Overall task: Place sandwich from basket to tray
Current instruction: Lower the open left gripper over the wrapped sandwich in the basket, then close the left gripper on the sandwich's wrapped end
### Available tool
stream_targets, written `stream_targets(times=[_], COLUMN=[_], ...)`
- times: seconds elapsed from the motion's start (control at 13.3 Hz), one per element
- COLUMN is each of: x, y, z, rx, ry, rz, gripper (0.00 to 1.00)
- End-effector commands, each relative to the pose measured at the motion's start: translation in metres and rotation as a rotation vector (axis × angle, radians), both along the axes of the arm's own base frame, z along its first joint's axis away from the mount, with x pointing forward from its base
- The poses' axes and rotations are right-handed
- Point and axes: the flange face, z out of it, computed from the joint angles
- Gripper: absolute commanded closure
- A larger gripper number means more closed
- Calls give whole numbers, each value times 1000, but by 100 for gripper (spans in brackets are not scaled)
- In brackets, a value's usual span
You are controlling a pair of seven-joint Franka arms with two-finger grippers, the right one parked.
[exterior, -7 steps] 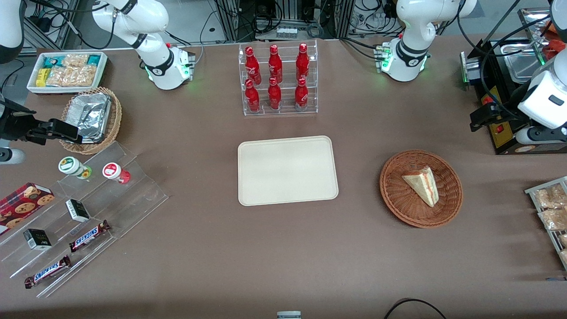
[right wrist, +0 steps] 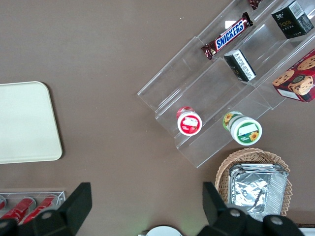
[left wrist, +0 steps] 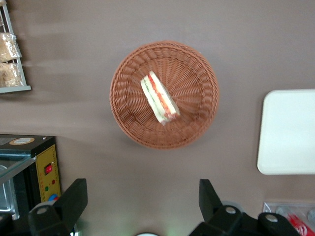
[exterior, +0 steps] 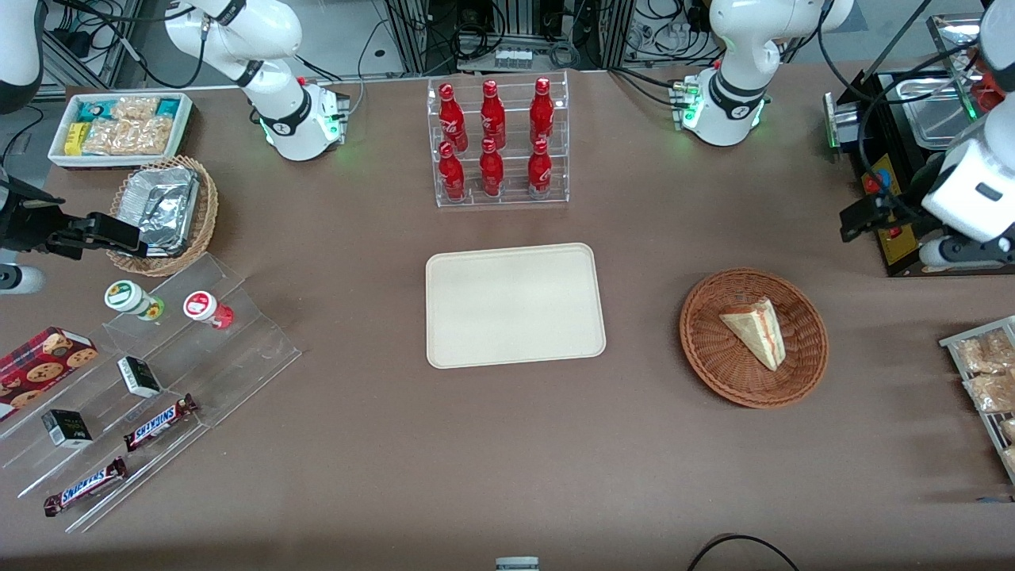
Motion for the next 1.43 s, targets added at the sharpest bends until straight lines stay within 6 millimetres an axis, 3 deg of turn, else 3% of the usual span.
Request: stream_targets(times=[0.0,0.23,0.68,0.83,1.35], x=[5,2,-16,-16,-27], y=[-3,-10,-22,-32,-25], z=[-58,-123,-234,-251,-303], rx=[30,29,-13,-16,-27], ry=[-16,-61,-174,-166,-161], rz=[56,149,379,437,455], gripper=[0,0,0,0,0])
